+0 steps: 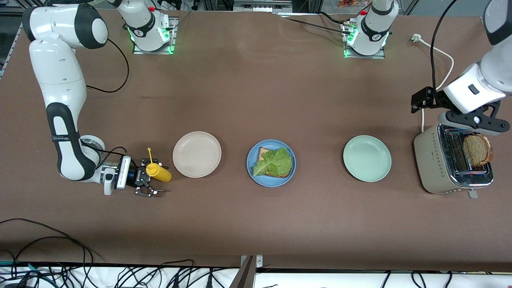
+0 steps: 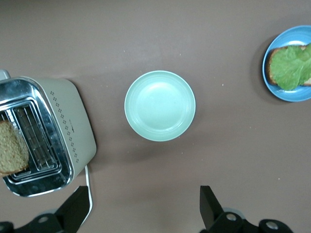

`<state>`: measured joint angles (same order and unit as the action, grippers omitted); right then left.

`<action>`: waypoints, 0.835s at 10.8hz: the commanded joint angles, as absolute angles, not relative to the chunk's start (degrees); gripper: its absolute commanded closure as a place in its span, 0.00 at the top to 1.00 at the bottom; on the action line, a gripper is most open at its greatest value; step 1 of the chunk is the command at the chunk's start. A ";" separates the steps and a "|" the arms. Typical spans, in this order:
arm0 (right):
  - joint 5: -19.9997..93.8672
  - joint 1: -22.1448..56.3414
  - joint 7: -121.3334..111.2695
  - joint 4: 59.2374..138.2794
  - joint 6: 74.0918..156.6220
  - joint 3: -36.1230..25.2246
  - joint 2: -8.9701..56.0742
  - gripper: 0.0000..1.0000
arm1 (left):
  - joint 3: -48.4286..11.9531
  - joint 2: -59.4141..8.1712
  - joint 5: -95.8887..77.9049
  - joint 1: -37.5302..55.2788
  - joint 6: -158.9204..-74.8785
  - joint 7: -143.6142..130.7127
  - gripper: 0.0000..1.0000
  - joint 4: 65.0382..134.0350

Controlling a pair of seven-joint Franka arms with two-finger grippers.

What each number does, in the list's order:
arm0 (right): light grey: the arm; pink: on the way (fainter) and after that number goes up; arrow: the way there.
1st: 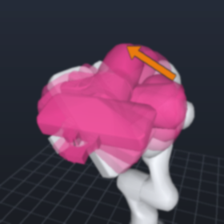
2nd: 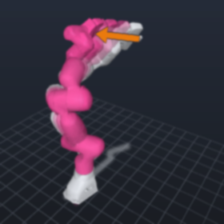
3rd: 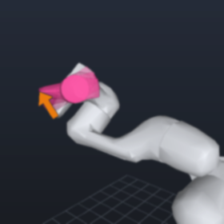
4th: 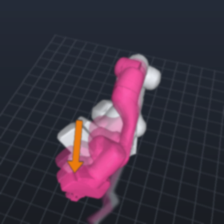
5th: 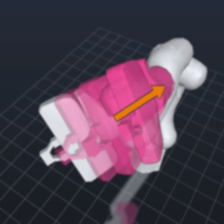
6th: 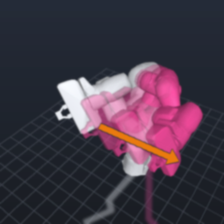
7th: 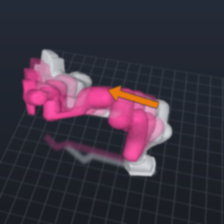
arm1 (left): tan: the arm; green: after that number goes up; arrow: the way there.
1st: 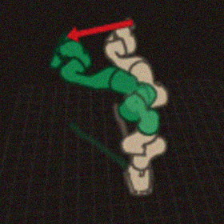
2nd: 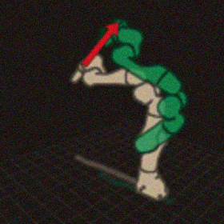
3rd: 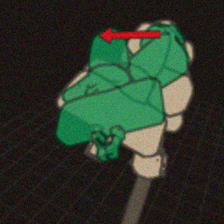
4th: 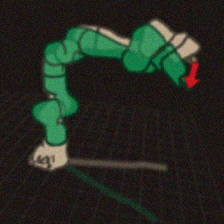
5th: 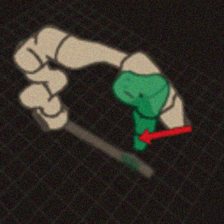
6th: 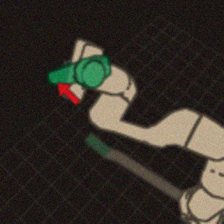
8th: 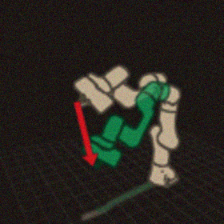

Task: Make sandwich in blue plate with both arms
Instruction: 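Grasp the yellow mustard bottle with the right gripper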

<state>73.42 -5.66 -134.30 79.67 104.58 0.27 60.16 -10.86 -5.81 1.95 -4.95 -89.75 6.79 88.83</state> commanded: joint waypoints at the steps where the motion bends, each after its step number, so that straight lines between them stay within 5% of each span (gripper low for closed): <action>1: 74.97 -5.89 -135.62 81.65 104.94 0.35 59.15 0.64 | -5.45 0.26 0.79 -0.35 -91.93 7.30 1.00 96.23; 2: 74.88 -5.71 -134.66 81.39 104.94 0.35 58.98 0.25 | -5.54 2.26 0.88 0.26 -93.33 6.86 1.00 99.02; 3: 74.53 -5.45 -132.73 81.13 104.94 0.26 58.80 0.00 | -5.80 2.63 0.88 0.18 -93.86 7.46 1.00 99.40; 6: 70.77 -5.01 -122.82 79.03 104.85 -0.09 58.01 0.00 | -6.50 0.36 1.49 0.44 -92.02 6.85 1.00 95.89; 9: 54.64 -5.01 -101.68 69.82 104.59 -0.35 56.25 0.00 | -6.50 0.26 1.32 0.62 -91.93 7.12 1.00 95.45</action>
